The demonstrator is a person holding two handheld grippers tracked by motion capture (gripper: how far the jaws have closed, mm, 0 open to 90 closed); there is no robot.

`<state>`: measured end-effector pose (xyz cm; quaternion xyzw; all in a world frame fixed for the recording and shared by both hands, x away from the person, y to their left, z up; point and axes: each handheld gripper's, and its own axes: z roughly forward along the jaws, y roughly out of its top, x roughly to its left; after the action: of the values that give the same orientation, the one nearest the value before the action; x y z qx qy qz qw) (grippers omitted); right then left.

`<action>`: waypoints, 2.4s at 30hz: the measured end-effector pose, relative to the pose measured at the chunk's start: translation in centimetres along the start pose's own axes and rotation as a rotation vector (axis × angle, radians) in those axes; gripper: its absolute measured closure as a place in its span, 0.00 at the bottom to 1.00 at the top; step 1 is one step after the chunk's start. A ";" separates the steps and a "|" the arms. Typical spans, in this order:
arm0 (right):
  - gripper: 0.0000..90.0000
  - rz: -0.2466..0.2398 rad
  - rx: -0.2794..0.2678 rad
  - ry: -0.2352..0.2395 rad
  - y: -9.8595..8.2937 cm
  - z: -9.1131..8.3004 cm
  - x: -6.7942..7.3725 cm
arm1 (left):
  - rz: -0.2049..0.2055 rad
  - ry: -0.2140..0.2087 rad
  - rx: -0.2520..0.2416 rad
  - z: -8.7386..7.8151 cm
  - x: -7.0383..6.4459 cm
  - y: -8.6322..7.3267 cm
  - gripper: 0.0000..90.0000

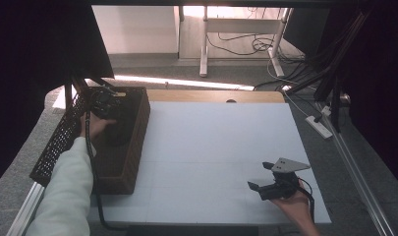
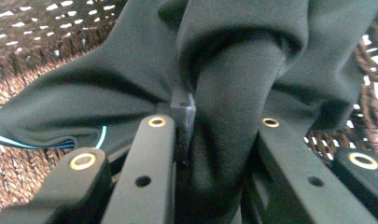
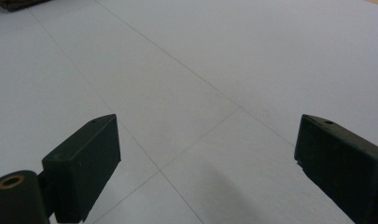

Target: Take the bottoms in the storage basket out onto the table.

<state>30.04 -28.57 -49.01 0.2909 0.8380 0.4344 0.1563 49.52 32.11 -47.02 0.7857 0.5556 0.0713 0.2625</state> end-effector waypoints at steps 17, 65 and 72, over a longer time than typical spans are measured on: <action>0.08 -0.004 -0.009 0.006 0.1 -0.2 0.1 | -0.022 -0.052 -0.083 -2.7 -0.2 -1.0 0.85; 0.08 -0.005 -0.015 0.005 0.2 -0.1 0.2 | -0.054 -0.089 -0.314 -7.8 -1.3 -2.9 0.85; 0.08 -0.005 -0.017 0.004 0.2 -0.2 0.2 | -0.055 -0.104 -0.356 -8.5 -1.5 -3.1 0.86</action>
<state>29.90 -28.46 -48.72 0.2868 0.8352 0.4417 0.1581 42.94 34.29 -41.02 0.7142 0.5411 0.1205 0.4274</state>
